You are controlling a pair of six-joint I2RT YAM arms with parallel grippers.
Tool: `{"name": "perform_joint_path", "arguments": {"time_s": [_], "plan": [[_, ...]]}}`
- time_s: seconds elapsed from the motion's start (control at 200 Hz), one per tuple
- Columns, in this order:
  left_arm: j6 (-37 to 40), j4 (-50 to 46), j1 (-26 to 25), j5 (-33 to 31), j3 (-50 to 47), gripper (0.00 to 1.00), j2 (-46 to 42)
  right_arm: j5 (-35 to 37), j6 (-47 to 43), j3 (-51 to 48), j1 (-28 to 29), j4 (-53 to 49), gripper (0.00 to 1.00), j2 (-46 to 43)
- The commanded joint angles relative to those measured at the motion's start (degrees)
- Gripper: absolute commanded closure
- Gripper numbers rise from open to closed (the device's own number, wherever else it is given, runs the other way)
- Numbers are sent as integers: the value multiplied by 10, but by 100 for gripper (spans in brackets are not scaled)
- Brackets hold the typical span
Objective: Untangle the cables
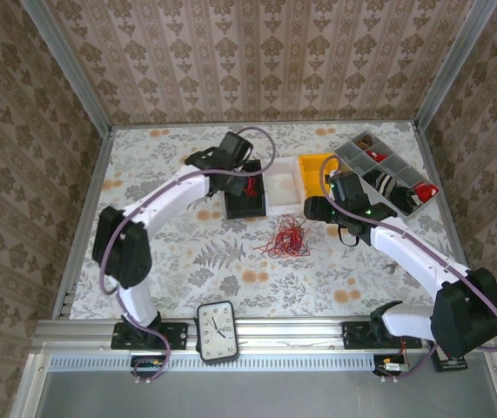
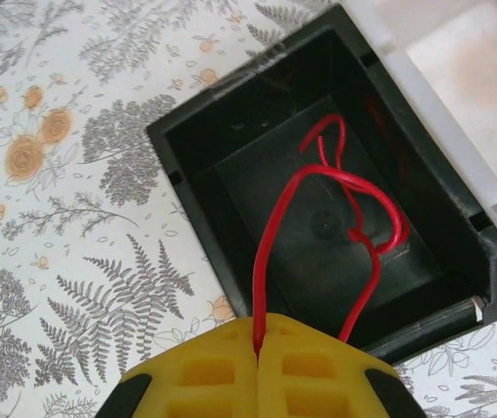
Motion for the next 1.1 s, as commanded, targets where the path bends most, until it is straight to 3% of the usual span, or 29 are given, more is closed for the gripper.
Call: {"name": "perform_joint_path", "arguments": {"time_s": [0.0, 0.175, 0.385, 0.805, 1.095], "plan": [[39, -90, -19, -42, 69, 100, 56, 22, 9, -8, -3, 2, 30, -19], [46, -123, -29, -10, 145, 100, 138, 19, 14, -16, -3, 6, 30, -25], [42, -108, -25, 47, 167, 100, 177, 20, 15, -27, -3, 5, 30, -38], [8, -39, 23, 126, 98, 100, 188, 24, 16, -34, -3, 3, 30, -43], [5, -30, 34, 135, 94, 100, 216, 24, 20, -36, -3, 5, 30, -39]]}}
